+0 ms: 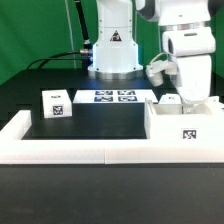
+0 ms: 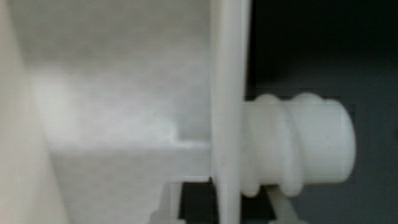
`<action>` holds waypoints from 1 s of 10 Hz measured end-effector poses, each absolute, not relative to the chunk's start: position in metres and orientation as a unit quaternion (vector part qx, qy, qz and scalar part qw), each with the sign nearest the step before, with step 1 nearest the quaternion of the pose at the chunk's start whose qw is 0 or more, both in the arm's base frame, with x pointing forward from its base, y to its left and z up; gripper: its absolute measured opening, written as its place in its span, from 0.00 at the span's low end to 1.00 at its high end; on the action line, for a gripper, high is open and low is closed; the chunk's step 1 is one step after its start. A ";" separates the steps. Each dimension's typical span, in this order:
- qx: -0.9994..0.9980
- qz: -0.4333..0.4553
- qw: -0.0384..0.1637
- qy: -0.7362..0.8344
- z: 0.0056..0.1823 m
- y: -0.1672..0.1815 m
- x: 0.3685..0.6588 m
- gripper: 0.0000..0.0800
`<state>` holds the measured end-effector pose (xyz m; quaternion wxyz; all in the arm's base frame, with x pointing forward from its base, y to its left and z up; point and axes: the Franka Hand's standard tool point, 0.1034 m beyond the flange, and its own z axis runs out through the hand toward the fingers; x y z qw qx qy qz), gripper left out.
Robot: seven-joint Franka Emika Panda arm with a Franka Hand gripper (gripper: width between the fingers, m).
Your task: Assemble cabinet
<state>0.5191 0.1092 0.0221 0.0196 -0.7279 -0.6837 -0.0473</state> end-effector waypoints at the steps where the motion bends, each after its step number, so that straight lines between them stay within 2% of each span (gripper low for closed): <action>1: -0.727 -0.038 0.025 -0.686 0.022 0.109 0.520 0.04; 2: -0.723 -0.031 0.029 -0.690 0.022 0.108 0.521 0.04; 3: -0.724 -0.031 0.029 -0.688 0.022 0.108 0.520 0.13; 4: -0.725 -0.031 0.029 -0.687 0.021 0.107 0.520 0.13; 5: -0.725 -0.030 0.029 -0.687 0.021 0.107 0.520 0.36; 6: -0.726 -0.030 0.029 -0.687 0.021 0.106 0.520 0.53; 7: -0.726 -0.030 0.029 -0.686 0.021 0.106 0.520 0.53; 8: -0.726 -0.030 0.029 -0.686 0.021 0.106 0.520 0.77; 9: -0.726 -0.030 0.029 -0.686 0.021 0.105 0.520 0.92; 10: -0.726 -0.030 0.029 -0.687 0.022 0.105 0.518 0.98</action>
Offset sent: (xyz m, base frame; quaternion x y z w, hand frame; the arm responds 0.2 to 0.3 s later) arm 0.0000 0.0000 0.0000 0.0000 0.0000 0.0000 1.0000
